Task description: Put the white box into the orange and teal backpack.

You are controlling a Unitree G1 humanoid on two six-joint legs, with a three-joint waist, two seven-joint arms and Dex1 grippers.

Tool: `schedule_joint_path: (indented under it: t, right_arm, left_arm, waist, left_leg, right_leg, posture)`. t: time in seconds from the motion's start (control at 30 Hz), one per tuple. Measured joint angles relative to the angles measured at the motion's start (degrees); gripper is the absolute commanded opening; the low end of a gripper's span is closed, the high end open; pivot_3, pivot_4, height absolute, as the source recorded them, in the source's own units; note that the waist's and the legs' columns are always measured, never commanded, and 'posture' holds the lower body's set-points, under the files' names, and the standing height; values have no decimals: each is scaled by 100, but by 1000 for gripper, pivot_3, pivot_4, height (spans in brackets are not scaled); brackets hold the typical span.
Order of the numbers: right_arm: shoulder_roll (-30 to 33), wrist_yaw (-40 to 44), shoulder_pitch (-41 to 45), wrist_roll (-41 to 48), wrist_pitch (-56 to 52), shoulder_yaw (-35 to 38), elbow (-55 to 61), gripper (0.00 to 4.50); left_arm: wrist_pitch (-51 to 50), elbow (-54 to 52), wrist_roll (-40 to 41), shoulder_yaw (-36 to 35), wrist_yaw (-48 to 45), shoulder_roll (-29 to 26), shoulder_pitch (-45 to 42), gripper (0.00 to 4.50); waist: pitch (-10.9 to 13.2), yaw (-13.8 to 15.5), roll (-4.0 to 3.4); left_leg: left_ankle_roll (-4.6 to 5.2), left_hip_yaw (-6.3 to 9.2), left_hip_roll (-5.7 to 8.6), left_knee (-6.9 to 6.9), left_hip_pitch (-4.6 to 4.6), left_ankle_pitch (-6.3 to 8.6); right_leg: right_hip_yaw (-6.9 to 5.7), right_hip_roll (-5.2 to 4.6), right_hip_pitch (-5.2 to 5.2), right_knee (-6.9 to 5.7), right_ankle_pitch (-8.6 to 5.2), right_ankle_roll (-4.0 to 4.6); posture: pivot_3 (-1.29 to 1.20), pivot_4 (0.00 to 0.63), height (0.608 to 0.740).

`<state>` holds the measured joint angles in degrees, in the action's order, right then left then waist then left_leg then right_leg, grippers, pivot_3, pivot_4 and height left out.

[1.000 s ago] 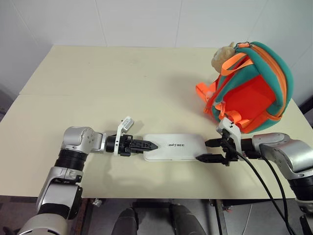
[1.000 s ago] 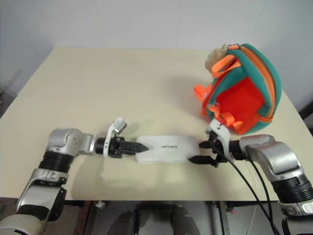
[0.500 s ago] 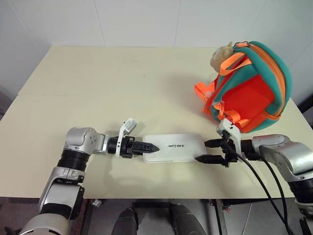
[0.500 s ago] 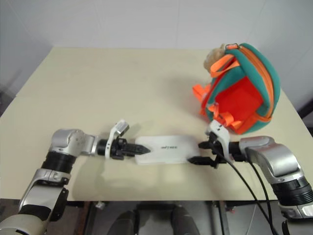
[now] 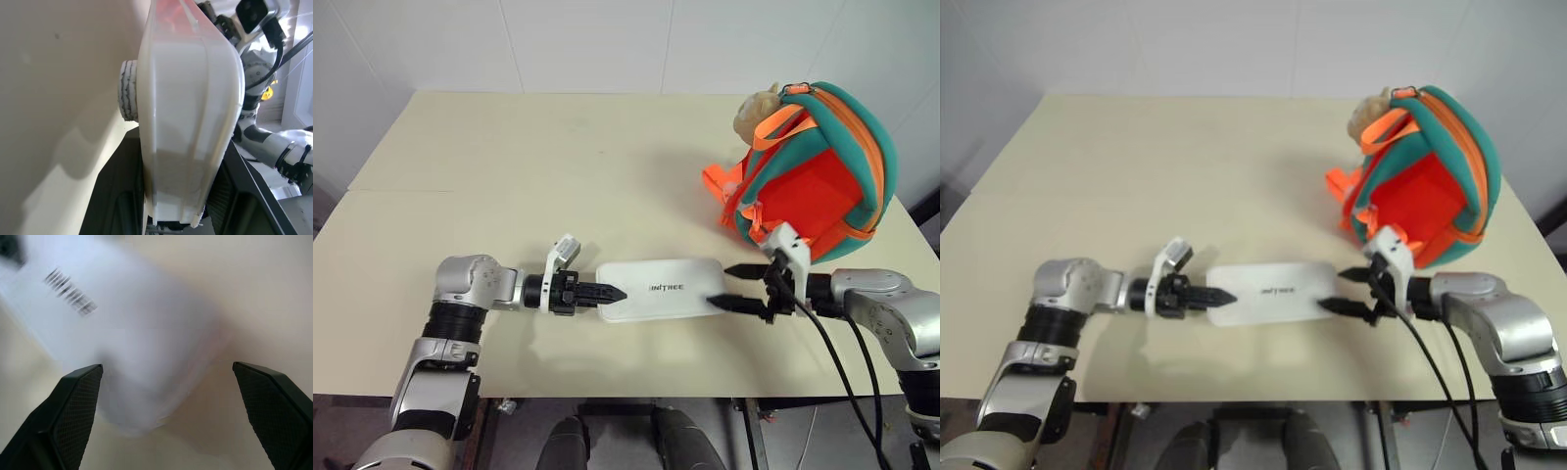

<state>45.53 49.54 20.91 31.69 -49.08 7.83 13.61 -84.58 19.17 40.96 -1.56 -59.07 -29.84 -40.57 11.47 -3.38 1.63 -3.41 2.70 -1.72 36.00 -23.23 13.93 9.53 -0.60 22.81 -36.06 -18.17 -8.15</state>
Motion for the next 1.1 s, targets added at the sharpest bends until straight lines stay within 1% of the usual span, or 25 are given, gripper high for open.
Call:
schedule_joint_path:
  t: [0.03,0.13,0.2,0.27,0.4,0.53,0.73,0.9,1.0,1.1]
  right_arm:
    - [-55,-235,-5,-17,66,296,71,4500]
    - [-132,-629,-50,-22,148,672,189,4500]
    - [-255,-918,-30,-39,156,757,217,4500]
    - [-452,-1413,132,-181,211,846,199,4500]
    - [-852,-2128,825,-538,389,768,-131,4500]
    - [-1279,-2519,1389,-989,770,418,-1027,4500]
    - [-1838,-2776,2200,-1278,1306,193,-2171,4500]
    - [-2263,-3094,2746,-1728,2281,99,-3461,4500]
    - [-2451,-3229,2928,-1868,2841,119,-4127,3861]
    - [-2623,-3249,3037,-1965,3332,117,-4558,2876]
  left_arm:
    - [128,2,-2,-169,23,-163,45,1245]
    - [318,7,-6,-454,64,-386,111,1245]
    - [461,-26,-12,-514,84,-483,234,1245]
    - [694,-87,-50,-550,53,-724,589,1245]
    - [815,-413,-1,-704,95,-807,880,1245]
    - [775,-642,132,-877,307,-715,1023,1245]
    - [724,-956,319,-1136,541,-662,1308,1245]
    - [727,-1126,487,-1324,756,-596,1537,1245]
    - [728,-1221,581,-1412,894,-518,1627,1245]
    - [738,-1320,652,-1501,1027,-415,1727,1245]
  waist:
    - [0,-1,0]
    - [0,14,0]
    - [0,15,0]
    - [0,-12,0]
    - [-1,-41,1]
    - [-1,-70,2]
    - [-1,-140,2]
    - [-1,-177,2]
    - [-1,-194,2]
    - [-1,-221,2]
  left_leg:
    - [0,0,-1,-2,0,0]
    - [-1,0,0,-4,0,0]
    - [-1,-1,0,-4,0,0]
    - [-2,-8,0,-9,0,1]
    - [-4,-6,-4,-8,3,-1]
    - [-4,-8,-2,-6,2,-2]
    - [-4,-7,-4,-18,-2,-2]
    - [-5,-7,-3,-14,0,-2]
    - [-5,-7,-3,-14,1,-2]
    - [-5,-6,-3,-14,1,-2]
  right_leg:
    - [0,1,1,0,0,0]
    - [0,-1,0,4,-1,1]
    - [0,-4,0,5,0,1]
    - [7,-6,7,3,-1,2]
    - [4,-4,8,-4,2,8]
    - [4,-5,7,-3,3,7]
    - [3,-6,13,-1,3,7]
    - [3,-5,13,-7,4,6]
    - [3,-5,13,-9,4,6]
    - [3,-4,13,-10,4,6]
  posture:
    - [0,150,740]
    - [0,150,740]
    - [0,150,740]
    - [0,150,740]
    - [0,150,740]
    - [0,150,740]
    - [0,150,740]
    - [0,150,740]
    - [0,150,740]
    - [0,150,740]
